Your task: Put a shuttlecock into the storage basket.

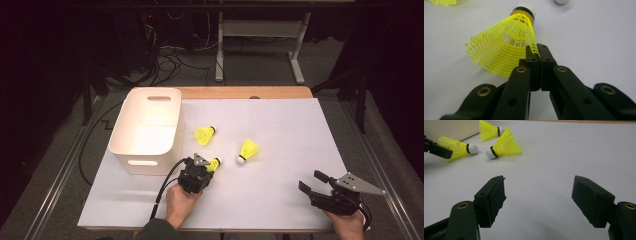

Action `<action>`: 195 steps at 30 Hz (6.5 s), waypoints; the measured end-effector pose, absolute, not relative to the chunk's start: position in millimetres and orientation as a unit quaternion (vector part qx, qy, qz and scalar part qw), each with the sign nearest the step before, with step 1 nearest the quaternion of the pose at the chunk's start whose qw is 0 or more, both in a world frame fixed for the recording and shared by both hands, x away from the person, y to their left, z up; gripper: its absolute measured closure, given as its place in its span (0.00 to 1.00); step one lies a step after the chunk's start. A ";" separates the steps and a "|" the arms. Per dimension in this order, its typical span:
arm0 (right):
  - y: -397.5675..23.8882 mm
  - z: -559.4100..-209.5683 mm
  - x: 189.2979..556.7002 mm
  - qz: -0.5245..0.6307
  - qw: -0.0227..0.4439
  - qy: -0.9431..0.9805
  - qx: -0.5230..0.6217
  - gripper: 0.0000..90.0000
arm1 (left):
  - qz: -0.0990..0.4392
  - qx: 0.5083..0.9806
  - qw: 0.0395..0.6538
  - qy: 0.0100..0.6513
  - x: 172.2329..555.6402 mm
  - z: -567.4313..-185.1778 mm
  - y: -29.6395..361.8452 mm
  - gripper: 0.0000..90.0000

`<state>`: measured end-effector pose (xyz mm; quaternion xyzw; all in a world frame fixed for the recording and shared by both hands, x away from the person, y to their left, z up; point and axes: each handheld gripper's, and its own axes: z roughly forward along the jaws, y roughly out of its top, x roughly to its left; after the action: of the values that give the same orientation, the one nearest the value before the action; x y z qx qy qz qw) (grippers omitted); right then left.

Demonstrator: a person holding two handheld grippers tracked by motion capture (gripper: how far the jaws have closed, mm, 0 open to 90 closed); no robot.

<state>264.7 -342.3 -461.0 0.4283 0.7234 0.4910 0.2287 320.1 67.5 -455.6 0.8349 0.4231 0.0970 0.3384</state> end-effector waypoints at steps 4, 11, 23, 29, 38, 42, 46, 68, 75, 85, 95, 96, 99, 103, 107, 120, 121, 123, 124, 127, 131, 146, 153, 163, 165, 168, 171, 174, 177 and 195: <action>-342.2 -461.0 264.8 0.491 0.229 0.723 0.428 0.30 | 0.100 0.836 0.338 0.421 319.6 -452.5 67.2 0.99; -342.2 -460.9 264.7 0.492 0.228 0.723 0.429 0.30 | 0.108 0.835 0.336 0.422 319.8 -445.3 67.8 0.99; -342.1 -460.8 264.4 0.492 0.228 0.723 0.429 0.30 | 0.123 0.831 0.335 0.426 321.5 -430.1 69.7 0.99; -342.5 -460.5 264.2 0.492 0.230 0.722 0.428 0.30 | 0.120 0.830 0.335 0.429 323.0 -427.2 71.3 0.99; -342.4 -460.6 264.3 0.492 0.231 0.723 0.427 0.30 | 0.123 0.828 0.336 0.432 324.8 -420.6 73.7 0.99; -342.1 -460.6 264.3 0.492 0.230 0.723 0.426 0.30 | 0.121 0.828 0.334 0.433 326.2 -417.3 74.7 0.99; -342.0 -460.8 264.4 0.492 0.228 0.723 0.428 0.30 | 0.122 0.827 0.334 0.435 327.0 -414.9 74.9 0.99; -341.9 -460.9 264.6 0.491 0.228 0.725 0.426 0.30 | 0.119 0.824 0.338 0.439 333.3 -399.3 78.2 0.99; -342.0 -460.9 264.6 0.492 0.228 0.724 0.426 0.30 | 0.117 0.823 0.337 0.442 337.1 -396.5 77.3 0.99; -342.1 -460.9 264.6 0.492 0.228 0.724 0.426 0.30 | 0.120 0.824 0.335 0.442 342.5 -391.2 75.3 0.99; -342.1 -460.9 264.6 0.493 0.227 0.724 0.426 0.30 | 0.118 0.823 0.335 0.443 349.5 -383.5 71.8 0.99; -342.1 -460.9 264.6 0.493 0.227 0.724 0.426 0.30 | 0.117 0.823 0.335 0.444 350.2 -383.3 71.7 0.99; -342.1 -460.9 264.5 0.493 0.227 0.724 0.426 0.30 | 0.116 0.822 0.333 0.446 351.7 -383.5 71.9 0.99; -342.1 -460.8 264.5 0.493 0.227 0.724 0.425 0.30 | 0.116 0.821 0.332 0.450 353.3 -382.5 73.3 0.99; -342.0 -460.9 264.6 0.492 0.227 0.725 0.425 0.30 | 0.116 0.820 0.333 0.452 354.0 -380.1 74.6 0.99; -342.1 -460.9 264.4 0.492 0.227 0.725 0.425 0.30 | 0.123 0.819 0.334 0.450 359.9 -365.3 72.2 0.99; -342.1 -460.9 264.4 0.492 0.227 0.725 0.425 0.30 | 0.124 0.819 0.334 0.449 360.4 -364.2 71.9 0.99; -342.1 -460.9 264.5 0.493 0.226 0.724 0.425 0.30 | 0.125 0.819 0.334 0.449 361.5 -362.3 71.5 0.99; -342.1 -460.9 264.5 0.493 0.227 0.725 0.425 0.30 | 0.125 0.819 0.334 0.449 362.3 -361.7 71.3 0.99; -342.0 -460.9 264.5 0.493 0.226 0.725 0.425 0.30 | 0.123 0.820 0.331 0.451 365.3 -360.3 71.4 0.99; -342.0 -460.9 264.6 0.493 0.227 0.725 0.425 0.30 | 0.125 0.821 0.327 0.451 368.4 -357.2 70.6 0.99; -341.9 -460.9 264.5 0.492 0.227 0.725 0.424 0.31 | 0.130 0.821 0.321 0.453 376.0 -346.5 71.5 0.99; -341.9 -460.9 264.6 0.493 0.227 0.725 0.423 0.31 | 0.127 0.820 0.324 0.454 380.3 -339.1 74.8 0.99; -341.5 -461.2 265.2 0.493 0.225 0.727 0.422 0.31 | 0.132 0.816 0.327 0.458 383.4 -327.4 83.2 0.99; -341.3 -461.4 265.4 0.493 0.225 0.727 0.422 0.31 | 0.134 0.817 0.325 0.458 384.2 -324.0 85.1 0.99; -341.1 -461.6 265.8 0.492 0.224 0.729 0.421 0.30 | 0.137 0.815 0.327 0.459 384.7 -318.9 88.0 0.99; -340.7 -461.8 266.1 0.491 0.223 0.730 0.420 0.30 | 0.136 0.813 0.329 0.461 385.8 -316.0 90.9 0.99; -340.6 -461.8 266.1 0.490 0.224 0.730 0.420 0.30 | 0.137 0.813 0.328 0.462 387.1 -315.3 92.6 0.99; -340.7 -461.9 266.2 0.490 0.223 0.730 0.420 0.30 | 0.137 0.812 0.327 0.463 388.3 -314.2 93.0 0.99; -340.7 -461.9 266.0 0.491 0.223 0.730 0.421 0.31 | 0.136 0.805 0.334 0.471 394.3 -301.9 108.8 0.99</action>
<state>266.0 -340.7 -461.9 0.4208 0.7298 0.4906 0.2226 394.3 108.8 -301.9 0.8049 0.4708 0.1364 0.3345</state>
